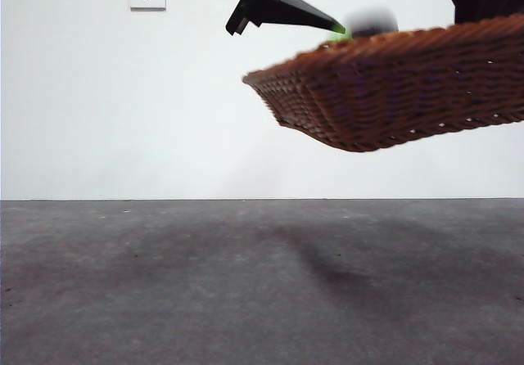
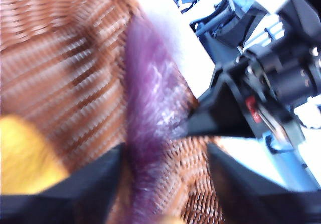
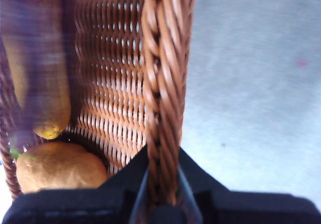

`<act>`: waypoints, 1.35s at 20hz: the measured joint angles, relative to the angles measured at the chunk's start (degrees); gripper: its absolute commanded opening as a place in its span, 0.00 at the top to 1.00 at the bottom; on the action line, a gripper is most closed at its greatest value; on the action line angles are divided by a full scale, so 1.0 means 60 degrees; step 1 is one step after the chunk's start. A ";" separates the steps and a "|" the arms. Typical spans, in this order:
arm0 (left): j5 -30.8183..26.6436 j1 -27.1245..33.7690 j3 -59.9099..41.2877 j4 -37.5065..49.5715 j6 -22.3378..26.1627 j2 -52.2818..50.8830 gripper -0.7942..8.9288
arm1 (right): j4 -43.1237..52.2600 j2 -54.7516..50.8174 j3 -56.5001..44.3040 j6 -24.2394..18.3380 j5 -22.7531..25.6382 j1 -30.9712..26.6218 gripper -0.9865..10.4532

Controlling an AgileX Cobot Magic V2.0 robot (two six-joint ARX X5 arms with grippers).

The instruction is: Help me put the vegetables on the table into the basket

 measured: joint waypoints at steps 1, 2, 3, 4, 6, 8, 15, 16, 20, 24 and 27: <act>-0.0102 0.0000 0.0004 0.0000 -0.0069 0.0000 0.57 | 0.0011 0.0000 0.0000 -0.0015 -0.0011 0.0109 0.93; -0.0222 0.0000 0.0000 -0.0004 -0.0135 0.0000 0.48 | 0.0011 0.0000 0.0000 -0.0022 -0.0018 0.0219 0.93; -0.0251 0.0000 0.0004 -0.0004 -0.0189 0.0000 0.40 | 0.0011 0.0000 -0.0004 -0.0022 -0.0025 0.0299 0.93; -0.0270 0.0000 0.0004 -0.0004 -0.0219 0.0000 0.37 | 0.0011 0.0000 0.0000 -0.0018 -0.0025 0.0339 0.93; 0.0047 0.0138 0.0004 0.0007 -0.0270 0.0000 0.37 | 0.0011 0.0000 0.0000 0.0022 0.0047 0.0346 0.93; 0.0914 0.0514 0.0000 -0.0018 -0.0051 -0.0080 0.37 | 0.0011 0.0000 0.0000 0.0266 0.0714 0.0346 0.93; 0.0025 0.1246 0.0000 -0.4528 0.3340 -0.2543 0.92 | 0.0634 0.0696 0.0000 0.0546 0.1504 0.0007 0.93; -0.0561 0.1169 0.0000 -0.5435 0.3909 -0.2750 0.92 | 0.0816 0.0925 -0.0004 0.0550 0.1432 -0.0157 0.93; -0.2095 0.0750 0.0000 -0.7952 0.5184 -0.3326 0.92 | 0.1519 0.1789 -0.0007 0.0550 0.0987 -0.0871 0.93; -0.2248 0.0368 0.0000 -0.8848 0.5348 -0.4135 0.92 | 0.1912 0.2495 -0.0007 0.0135 0.0229 -0.1581 0.93; -0.2240 -0.0211 0.0000 -0.9366 0.5264 -0.4728 0.92 | 0.2142 0.3169 -0.0011 -0.0251 0.0164 -0.1905 0.93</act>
